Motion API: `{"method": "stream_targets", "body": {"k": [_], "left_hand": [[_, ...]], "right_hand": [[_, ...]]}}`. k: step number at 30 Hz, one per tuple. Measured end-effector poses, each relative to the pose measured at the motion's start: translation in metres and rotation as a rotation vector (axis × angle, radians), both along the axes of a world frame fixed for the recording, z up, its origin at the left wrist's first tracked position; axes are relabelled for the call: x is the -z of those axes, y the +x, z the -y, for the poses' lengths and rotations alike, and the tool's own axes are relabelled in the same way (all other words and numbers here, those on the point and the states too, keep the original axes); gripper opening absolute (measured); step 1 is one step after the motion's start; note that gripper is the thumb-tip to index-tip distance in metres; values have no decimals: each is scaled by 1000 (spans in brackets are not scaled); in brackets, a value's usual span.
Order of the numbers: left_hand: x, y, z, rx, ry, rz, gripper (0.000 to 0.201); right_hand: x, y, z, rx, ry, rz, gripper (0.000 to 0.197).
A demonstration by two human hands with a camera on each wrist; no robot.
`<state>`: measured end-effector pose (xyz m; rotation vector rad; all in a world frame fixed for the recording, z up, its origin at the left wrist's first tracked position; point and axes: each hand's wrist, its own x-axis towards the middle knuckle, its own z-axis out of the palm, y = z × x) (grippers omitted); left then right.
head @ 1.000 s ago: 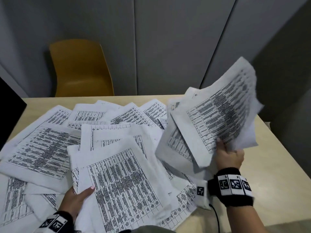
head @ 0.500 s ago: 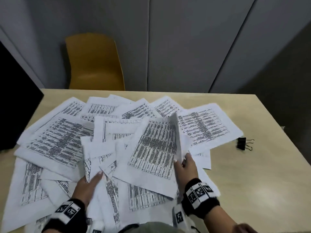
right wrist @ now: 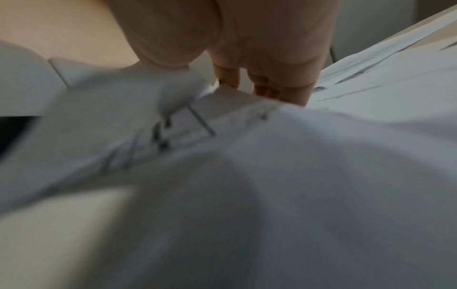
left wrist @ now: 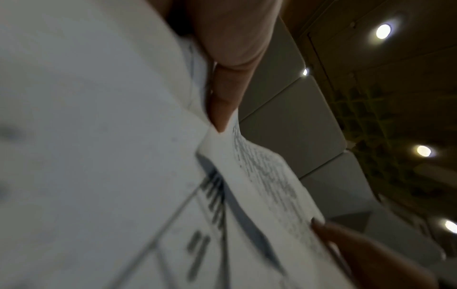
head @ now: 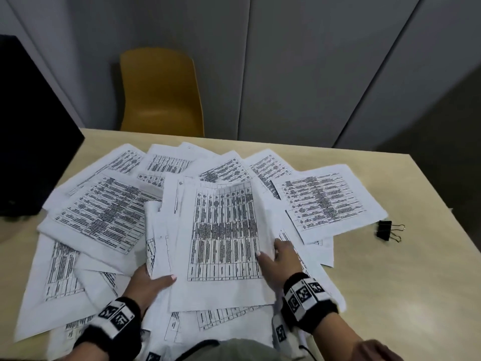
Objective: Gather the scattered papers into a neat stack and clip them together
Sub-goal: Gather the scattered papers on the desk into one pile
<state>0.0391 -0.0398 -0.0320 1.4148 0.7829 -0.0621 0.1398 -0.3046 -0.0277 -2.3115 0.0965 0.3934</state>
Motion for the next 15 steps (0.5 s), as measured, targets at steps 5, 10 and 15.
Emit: {"method": "stream_targets", "body": {"k": [5,10,15], "left_hand": [[-17,-3,-5,16,-67,16,30],[-34,1,3,98,-113,42,25],[-34,7,11,110,-134,53,45]], "right_hand": [[-21,4,16,187,440,-34,60],[-14,1,27,141,629,-422,106],[-4,-6,33,154,651,-498,82]]}}
